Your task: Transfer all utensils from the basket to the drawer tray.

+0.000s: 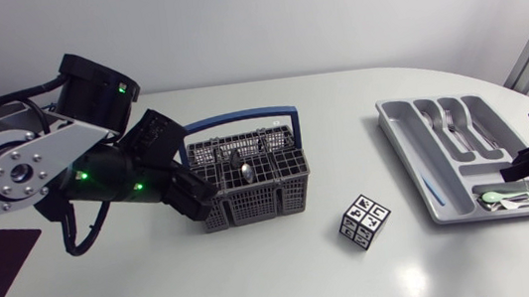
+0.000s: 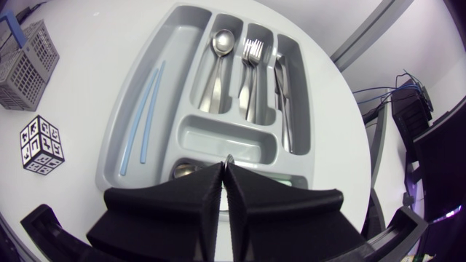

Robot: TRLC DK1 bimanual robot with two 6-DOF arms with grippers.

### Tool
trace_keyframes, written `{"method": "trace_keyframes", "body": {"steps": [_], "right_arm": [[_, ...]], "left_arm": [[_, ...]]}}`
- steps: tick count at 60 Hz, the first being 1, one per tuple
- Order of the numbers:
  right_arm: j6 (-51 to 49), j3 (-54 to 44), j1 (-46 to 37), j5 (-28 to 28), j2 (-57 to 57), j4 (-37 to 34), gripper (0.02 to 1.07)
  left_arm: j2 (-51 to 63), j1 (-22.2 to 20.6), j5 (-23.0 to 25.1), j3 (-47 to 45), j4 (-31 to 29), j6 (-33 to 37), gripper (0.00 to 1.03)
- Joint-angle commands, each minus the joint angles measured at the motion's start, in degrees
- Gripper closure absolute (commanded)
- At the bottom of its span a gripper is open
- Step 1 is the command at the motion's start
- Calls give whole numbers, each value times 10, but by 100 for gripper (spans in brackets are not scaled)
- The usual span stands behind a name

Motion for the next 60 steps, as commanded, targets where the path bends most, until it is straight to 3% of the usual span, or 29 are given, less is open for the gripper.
{"method": "trace_keyframes", "body": {"steps": [1,5,10,15,17,21,37,43,60], "right_arm": [[-21,-24,-5,19,14,31,95],[-27,-37,-5,30,21,47,87],[-35,-48,0,39,25,53,62],[-34,-53,2,39,22,58,46],[-32,-53,2,39,21,57,31],[-30,-53,2,39,15,57,15],[-1,-49,16,27,-18,41,11],[6,-47,31,-7,-50,16,9],[47,-52,122,-26,-95,-11,10]], "left_arm": [[11,-8,-6,20,-5,-16,55],[15,-15,-12,23,-5,-18,55],[21,-26,-22,30,-4,-23,55],[29,-34,-30,36,-1,-27,55],[34,-35,-35,40,0,-30,55],[43,-41,-44,50,2,-33,55],[90,-52,-76,82,30,-47,55],[106,-55,-81,91,31,-49,56],[139,-66,-86,122,26,-63,56]]}}
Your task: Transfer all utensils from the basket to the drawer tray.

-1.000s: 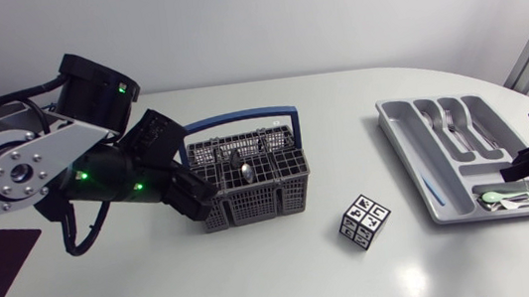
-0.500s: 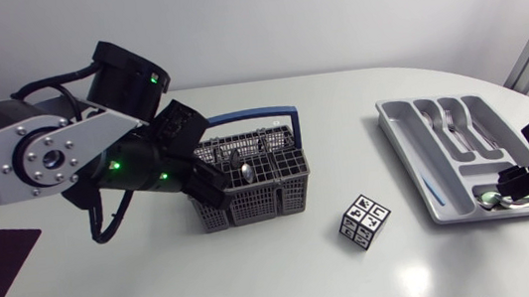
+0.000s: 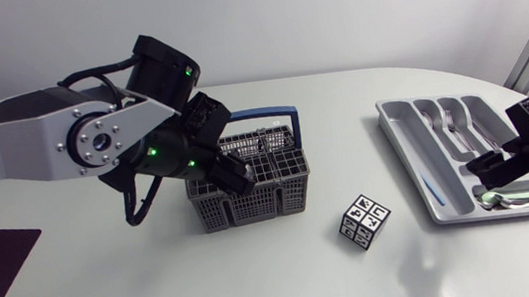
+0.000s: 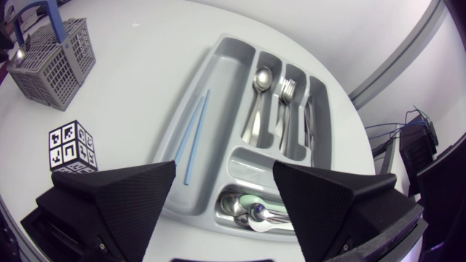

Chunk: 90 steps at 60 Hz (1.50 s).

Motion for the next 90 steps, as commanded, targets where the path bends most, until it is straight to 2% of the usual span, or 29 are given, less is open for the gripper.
{"method": "trace_keyframes", "body": {"steps": [1,15,23,27,39,44,51,63,90], "right_arm": [[28,-10,28,1,-5,-9,10],[56,-10,68,7,-6,-7,10],[59,-11,71,8,-6,-6,10],[59,-13,71,8,-4,-4,10],[63,-19,81,16,-3,-4,10],[64,-18,82,18,-6,-4,10],[64,-17,84,23,-9,-5,10],[64,-22,90,27,-12,-7,10],[66,-29,101,34,-27,-10,10]], "left_arm": [[24,-3,-4,26,-2,-22,56],[73,2,13,56,-15,-63,61],[92,19,58,81,-42,-85,63],[95,20,62,83,-43,-87,63],[103,36,104,88,-43,-100,79],[104,40,120,91,-47,-101,84],[111,40,137,92,-60,-100,84],[111,40,151,96,-64,-97,99],[69,69,200,97,-75,-99,99]]}}
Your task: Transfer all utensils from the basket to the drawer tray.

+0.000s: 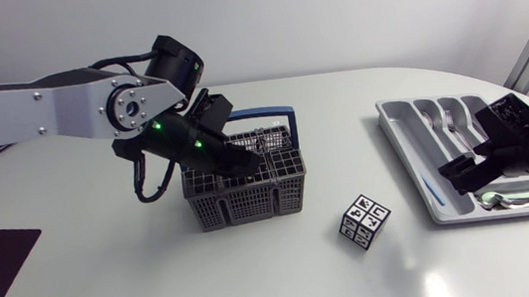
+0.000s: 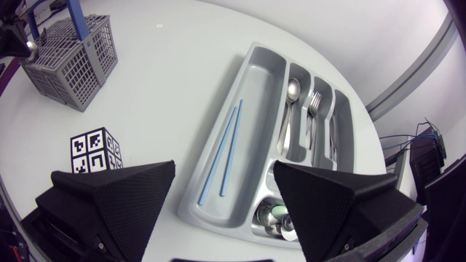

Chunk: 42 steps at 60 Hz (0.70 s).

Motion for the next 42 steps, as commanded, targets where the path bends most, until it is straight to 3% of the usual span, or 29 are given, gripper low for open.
{"method": "trace_keyframes", "body": {"steps": [1,24,42], "right_arm": [[12,-16,7,5,-11,-5,10],[28,-4,43,22,-36,-30,10],[32,9,100,16,-99,-53,10]], "left_arm": [[-24,13,8,15,-11,-11,99],[-79,40,58,20,-40,-12,99],[-149,61,117,48,-100,-6,99]]}}
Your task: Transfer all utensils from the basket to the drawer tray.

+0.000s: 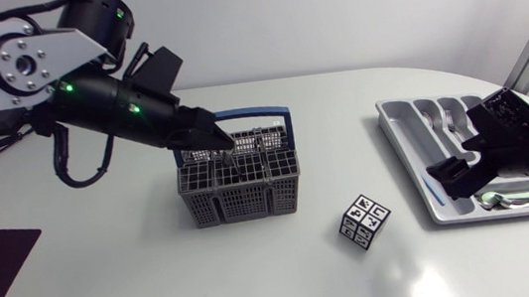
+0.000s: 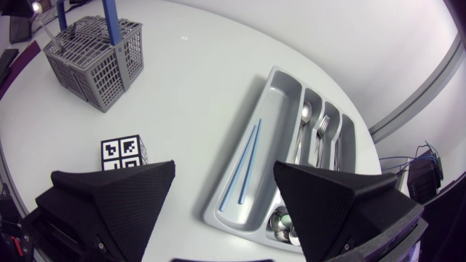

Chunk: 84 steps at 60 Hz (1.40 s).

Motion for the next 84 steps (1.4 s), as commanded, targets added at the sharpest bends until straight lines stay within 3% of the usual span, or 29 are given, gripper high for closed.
{"method": "trace_keyframes", "body": {"steps": [1,5,12,19,33,59,65,84], "right_arm": [[14,9,19,-5,-23,-6,10],[13,12,33,-22,-43,-6,9],[-4,22,58,-102,-70,-15,9],[-24,37,92,-188,-82,-35,9],[-43,30,225,-210,-82,-52,9],[-82,-4,359,-266,-66,-59,14],[-84,-13,390,-267,-69,-60,24],[-85,-13,406,-290,-80,-67,75]], "left_arm": [[-33,6,16,30,-17,-5,99],[-47,5,21,36,-30,0,99],[-61,-5,31,37,-42,12,99],[-62,-53,33,24,-56,53,99],[-44,-120,35,-3,-58,97,99],[-30,-213,111,-28,-114,205,99],[-36,-227,120,-31,-120,214,99],[-44,-238,130,-29,-125,219,99]]}}
